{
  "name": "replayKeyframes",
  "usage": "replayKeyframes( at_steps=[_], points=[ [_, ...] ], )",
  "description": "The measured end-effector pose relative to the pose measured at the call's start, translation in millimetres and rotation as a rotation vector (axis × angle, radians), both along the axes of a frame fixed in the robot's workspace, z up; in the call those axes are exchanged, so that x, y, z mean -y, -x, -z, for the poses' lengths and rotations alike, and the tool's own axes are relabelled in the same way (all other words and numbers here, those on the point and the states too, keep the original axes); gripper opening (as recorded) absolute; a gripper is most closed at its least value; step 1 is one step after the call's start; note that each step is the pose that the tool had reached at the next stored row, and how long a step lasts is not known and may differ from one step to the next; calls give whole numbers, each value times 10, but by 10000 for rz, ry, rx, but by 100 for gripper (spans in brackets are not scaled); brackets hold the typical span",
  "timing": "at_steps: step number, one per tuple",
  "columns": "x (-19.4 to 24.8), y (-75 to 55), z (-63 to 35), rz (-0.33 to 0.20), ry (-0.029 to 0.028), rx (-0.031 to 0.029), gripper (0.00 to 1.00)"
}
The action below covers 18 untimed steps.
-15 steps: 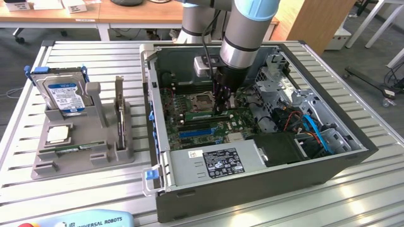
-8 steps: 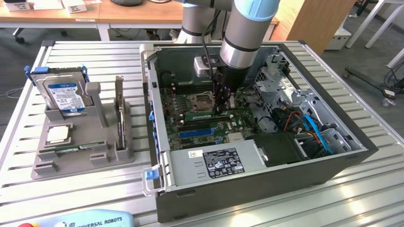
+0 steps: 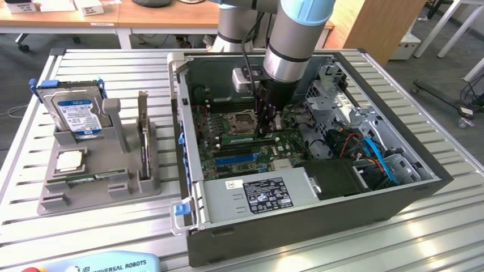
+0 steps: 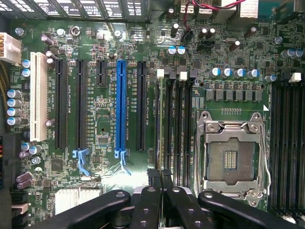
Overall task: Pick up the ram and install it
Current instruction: 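Insert the ram into the slot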
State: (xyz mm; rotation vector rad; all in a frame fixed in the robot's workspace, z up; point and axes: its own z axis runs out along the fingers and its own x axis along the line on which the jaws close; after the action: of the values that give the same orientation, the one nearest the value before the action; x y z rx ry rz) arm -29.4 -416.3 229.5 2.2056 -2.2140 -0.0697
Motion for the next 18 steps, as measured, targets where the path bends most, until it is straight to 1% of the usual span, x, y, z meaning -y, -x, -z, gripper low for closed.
replayKeyframes(
  at_steps=[18],
  points=[
    [0,2,12,0,4,-1,11]
  ],
)
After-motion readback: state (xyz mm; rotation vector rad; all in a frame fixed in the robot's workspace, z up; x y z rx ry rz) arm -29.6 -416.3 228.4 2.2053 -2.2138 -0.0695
